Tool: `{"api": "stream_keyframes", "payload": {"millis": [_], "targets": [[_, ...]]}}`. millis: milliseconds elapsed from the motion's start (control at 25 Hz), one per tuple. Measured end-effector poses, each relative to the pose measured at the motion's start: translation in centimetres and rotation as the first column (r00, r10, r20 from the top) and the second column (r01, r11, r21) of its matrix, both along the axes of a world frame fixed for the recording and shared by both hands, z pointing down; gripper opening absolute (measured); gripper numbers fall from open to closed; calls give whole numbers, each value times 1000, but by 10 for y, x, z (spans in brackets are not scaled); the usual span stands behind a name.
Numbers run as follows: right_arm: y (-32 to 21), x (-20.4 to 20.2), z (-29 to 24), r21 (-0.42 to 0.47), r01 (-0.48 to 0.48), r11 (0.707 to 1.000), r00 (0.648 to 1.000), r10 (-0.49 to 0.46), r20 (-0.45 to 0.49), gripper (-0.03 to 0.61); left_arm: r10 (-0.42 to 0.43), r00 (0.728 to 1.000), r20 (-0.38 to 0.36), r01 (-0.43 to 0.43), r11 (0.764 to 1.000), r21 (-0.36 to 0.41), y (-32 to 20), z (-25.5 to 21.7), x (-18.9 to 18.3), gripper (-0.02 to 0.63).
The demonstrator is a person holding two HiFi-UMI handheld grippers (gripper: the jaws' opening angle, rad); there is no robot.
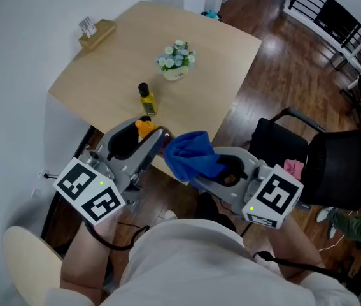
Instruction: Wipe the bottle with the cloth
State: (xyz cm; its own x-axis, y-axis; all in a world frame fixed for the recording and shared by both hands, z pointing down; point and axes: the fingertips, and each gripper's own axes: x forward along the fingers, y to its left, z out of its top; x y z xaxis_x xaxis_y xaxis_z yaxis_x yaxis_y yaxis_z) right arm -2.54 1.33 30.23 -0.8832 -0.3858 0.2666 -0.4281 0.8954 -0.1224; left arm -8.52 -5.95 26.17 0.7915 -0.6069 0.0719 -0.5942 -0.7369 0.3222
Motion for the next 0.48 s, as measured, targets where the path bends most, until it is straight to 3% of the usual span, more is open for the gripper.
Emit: {"api": "stream_keyframes", "payload": {"millis": [160,480], "targets": [[15,-30,15,-3,100,995,992,-100,-81,138,1,1000,-2,-1,1000,4,-1,-2,7,160],[23,-28,72,-119,75,990,992,-87,-94,138,-8,998,-57,8,1000,15,11,-18,5,160]]}}
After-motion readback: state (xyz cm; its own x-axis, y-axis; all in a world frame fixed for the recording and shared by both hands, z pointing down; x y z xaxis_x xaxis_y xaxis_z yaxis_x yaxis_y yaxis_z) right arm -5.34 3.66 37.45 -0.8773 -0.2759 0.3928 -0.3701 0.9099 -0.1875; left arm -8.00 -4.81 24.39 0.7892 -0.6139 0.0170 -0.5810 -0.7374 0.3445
